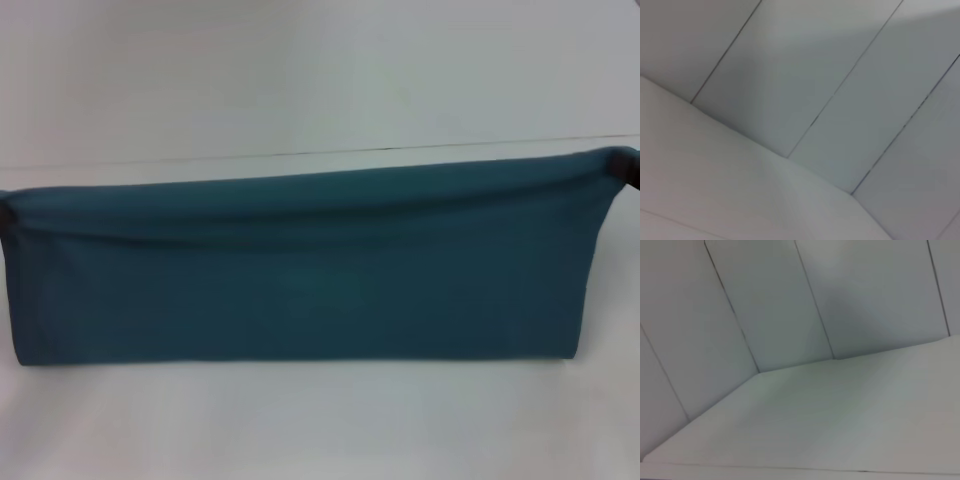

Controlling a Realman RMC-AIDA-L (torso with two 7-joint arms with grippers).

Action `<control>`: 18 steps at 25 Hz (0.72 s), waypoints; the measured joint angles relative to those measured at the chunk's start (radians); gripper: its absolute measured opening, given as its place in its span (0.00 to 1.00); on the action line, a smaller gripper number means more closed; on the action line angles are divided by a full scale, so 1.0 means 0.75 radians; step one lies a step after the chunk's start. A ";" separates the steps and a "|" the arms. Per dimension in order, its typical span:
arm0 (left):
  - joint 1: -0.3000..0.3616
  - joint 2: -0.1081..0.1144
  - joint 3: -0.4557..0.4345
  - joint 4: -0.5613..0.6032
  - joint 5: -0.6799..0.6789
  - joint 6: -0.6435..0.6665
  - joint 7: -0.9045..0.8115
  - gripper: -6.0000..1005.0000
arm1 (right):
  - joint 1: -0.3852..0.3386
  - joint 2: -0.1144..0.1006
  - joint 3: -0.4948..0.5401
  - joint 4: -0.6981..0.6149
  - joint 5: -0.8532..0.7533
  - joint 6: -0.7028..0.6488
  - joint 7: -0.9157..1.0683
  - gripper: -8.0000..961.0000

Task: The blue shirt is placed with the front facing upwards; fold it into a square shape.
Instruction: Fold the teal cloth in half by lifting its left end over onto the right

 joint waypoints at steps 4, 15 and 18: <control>-0.033 -0.004 0.008 0.007 0.004 -0.087 -0.007 0.16 | 0.031 0.004 -0.028 0.049 0.000 0.100 -0.001 0.07; -0.121 -0.070 0.142 0.017 0.012 -0.471 -0.011 0.18 | 0.115 0.017 -0.136 0.270 0.011 0.500 -0.123 0.07; -0.149 -0.081 0.176 0.031 0.010 -0.558 -0.011 0.18 | 0.139 0.019 -0.144 0.323 0.012 0.583 -0.177 0.07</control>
